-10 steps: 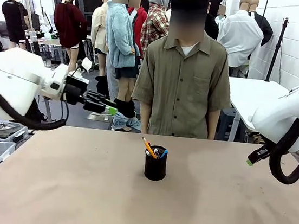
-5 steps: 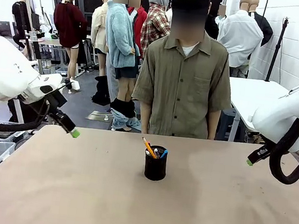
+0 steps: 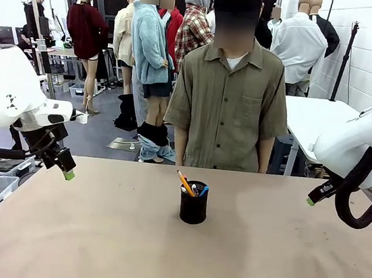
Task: Place the pens into the pen holder.
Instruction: Pick up a writing instrument from the table and place it into the Pen holder.
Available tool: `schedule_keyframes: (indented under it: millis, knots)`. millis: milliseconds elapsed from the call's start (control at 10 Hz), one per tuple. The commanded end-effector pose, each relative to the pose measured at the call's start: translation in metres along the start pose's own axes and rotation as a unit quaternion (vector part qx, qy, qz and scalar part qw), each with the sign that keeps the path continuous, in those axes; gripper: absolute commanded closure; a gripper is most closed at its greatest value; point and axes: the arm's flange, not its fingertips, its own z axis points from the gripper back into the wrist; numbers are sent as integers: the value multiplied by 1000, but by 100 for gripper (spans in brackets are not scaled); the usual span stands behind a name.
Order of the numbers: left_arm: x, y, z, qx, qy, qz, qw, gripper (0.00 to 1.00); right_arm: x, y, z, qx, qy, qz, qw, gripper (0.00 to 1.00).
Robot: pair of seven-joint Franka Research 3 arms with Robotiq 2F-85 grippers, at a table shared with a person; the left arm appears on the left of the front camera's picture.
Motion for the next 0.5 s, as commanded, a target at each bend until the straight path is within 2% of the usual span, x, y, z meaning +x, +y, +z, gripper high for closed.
schedule_keyframes:
  millis: [0, 400]
  knots:
    - [5, 1, 2, -23, -18, -15, 999, 0, -2, 0, -1, 1, -10, 2, 1000, 33]
    - [5, 1, 2, -23, -18, -15, 999, 0, -2, 0, -1, 1, -10, 2, 1000, 33]
